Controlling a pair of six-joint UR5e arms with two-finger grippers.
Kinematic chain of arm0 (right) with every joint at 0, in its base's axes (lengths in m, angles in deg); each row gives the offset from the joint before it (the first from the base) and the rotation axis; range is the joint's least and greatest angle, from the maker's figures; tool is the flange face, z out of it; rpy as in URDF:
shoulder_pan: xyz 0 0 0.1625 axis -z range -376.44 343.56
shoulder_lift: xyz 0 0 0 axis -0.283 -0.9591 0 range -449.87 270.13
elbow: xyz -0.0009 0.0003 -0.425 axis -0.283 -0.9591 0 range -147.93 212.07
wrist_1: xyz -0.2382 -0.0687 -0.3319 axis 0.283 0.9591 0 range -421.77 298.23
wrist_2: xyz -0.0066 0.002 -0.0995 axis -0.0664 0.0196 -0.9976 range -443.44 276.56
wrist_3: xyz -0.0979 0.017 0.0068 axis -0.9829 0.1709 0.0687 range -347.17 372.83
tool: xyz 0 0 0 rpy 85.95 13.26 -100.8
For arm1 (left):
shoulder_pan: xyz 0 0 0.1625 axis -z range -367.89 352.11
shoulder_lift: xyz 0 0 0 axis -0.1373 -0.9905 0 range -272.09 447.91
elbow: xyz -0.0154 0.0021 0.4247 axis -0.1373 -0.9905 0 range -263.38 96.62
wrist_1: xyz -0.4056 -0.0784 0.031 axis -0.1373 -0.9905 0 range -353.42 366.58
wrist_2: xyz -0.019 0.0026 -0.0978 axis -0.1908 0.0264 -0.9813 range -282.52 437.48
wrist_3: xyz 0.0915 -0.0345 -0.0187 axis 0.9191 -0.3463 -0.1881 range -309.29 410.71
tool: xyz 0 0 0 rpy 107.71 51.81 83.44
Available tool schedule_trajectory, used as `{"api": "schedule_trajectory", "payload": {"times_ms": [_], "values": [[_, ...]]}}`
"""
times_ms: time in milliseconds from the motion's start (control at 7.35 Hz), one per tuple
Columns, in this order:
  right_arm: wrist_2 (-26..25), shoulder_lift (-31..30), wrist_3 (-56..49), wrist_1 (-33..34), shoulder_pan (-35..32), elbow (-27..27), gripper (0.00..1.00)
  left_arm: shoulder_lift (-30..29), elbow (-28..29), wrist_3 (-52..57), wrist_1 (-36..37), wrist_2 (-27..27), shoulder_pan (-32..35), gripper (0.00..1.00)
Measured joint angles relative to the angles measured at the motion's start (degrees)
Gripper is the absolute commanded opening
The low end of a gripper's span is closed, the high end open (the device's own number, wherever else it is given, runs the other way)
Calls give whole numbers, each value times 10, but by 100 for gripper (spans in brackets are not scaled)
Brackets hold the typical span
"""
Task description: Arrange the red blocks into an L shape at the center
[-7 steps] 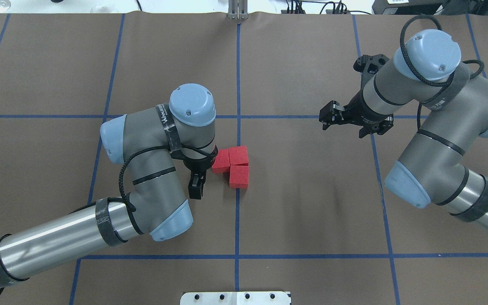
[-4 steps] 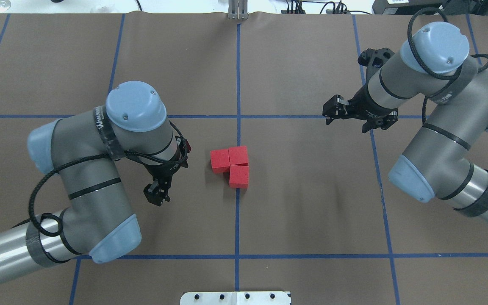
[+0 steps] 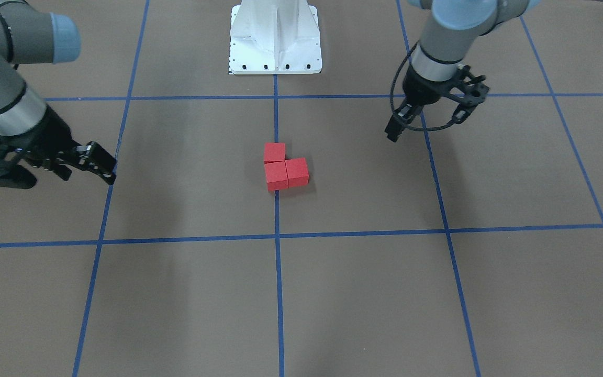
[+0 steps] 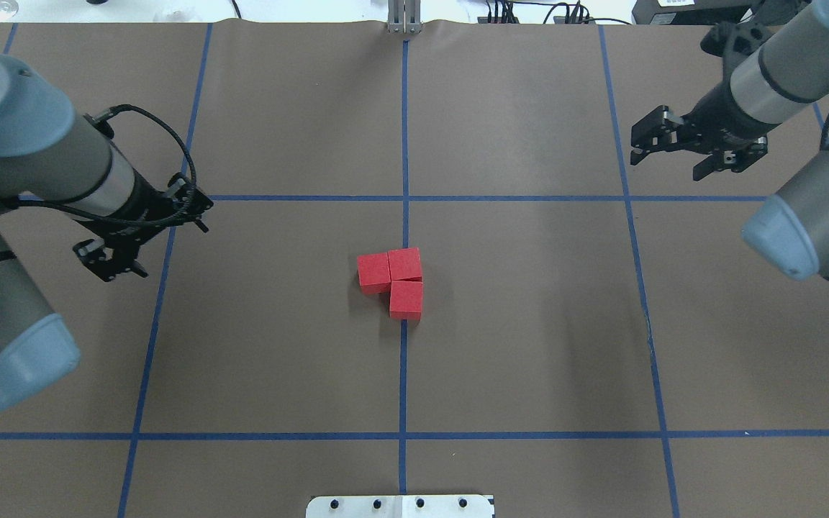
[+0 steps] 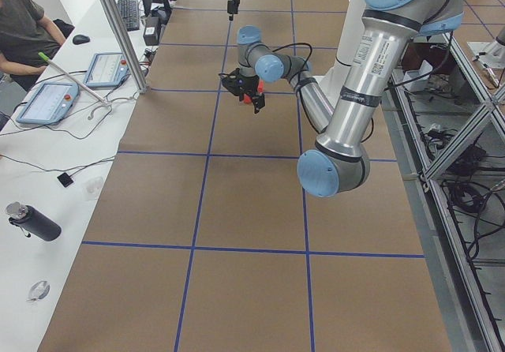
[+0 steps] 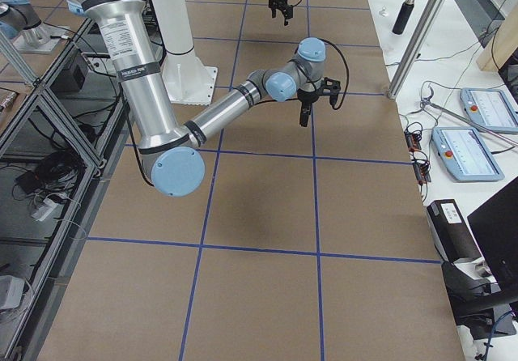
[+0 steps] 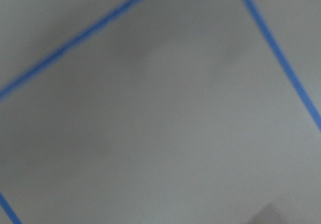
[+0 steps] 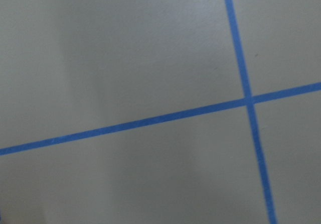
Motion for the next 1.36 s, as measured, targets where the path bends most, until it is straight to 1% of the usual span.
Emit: {"api": "schedule_trajectory", "payload": {"times_ms": [136,272,408,544,680,816,952,1088,1360], "values": [[20,-29,-59,1,-40,-1,100,38,-15,122,-1,-4,45,100],[30,-58,-120,1,-76,-2,100,67,-16,250,-2,-19,99,100],[36,-87,-185,2,-111,-6,100,89,-8,383,-3,-48,155,100],[44,-115,-253,2,-148,-15,100,99,16,520,-4,-84,215,100],[59,-134,-320,2,-184,-34,100,103,53,641,-5,-120,269,100],[76,-144,-381,1,-220,-66,100,106,97,753,-5,-150,320,100],[86,-148,-431,0,-246,-94,100,107,135,829,-6,-166,358,100],[90,-151,-482,0,-266,-115,100,111,160,874,-10,-173,382,100],[90,-159,-538,1,-289,-135,100,135,188,946,-29,-176,417,100]]}}
